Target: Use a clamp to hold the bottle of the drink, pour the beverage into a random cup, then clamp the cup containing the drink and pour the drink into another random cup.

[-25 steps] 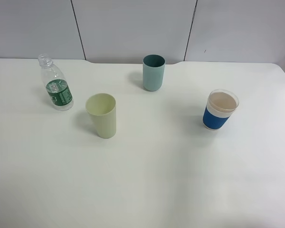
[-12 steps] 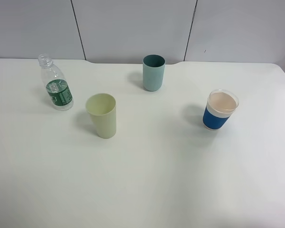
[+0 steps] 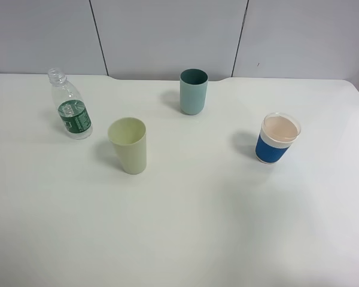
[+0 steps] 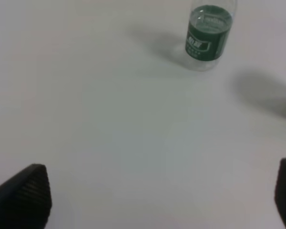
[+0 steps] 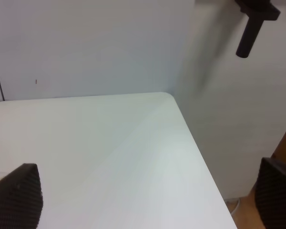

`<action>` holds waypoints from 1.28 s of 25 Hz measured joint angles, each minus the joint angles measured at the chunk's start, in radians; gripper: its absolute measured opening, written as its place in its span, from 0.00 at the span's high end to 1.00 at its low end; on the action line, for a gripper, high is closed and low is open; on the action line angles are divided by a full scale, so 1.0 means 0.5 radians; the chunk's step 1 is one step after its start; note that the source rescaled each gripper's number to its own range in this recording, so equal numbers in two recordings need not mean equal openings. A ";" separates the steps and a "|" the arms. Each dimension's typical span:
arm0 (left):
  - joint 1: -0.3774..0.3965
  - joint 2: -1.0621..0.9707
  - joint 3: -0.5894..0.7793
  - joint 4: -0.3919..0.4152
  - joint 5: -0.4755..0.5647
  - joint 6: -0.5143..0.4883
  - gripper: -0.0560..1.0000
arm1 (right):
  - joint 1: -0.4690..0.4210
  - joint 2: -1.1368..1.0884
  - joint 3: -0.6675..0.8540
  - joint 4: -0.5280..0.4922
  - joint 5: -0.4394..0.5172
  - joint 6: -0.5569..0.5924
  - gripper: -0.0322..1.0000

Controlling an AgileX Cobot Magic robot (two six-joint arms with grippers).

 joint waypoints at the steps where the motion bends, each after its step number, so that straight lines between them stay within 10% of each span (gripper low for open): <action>1: 0.000 0.000 0.000 0.000 0.000 0.000 0.12 | 0.000 -0.061 0.000 0.000 0.040 0.001 0.10; 13: 0.000 0.000 0.000 0.000 0.000 0.000 0.12 | 0.000 -0.419 0.057 0.002 0.768 0.004 0.10; 32: 0.000 0.000 0.000 0.000 0.000 0.000 0.12 | 0.000 -0.419 0.168 0.076 0.894 -0.001 0.10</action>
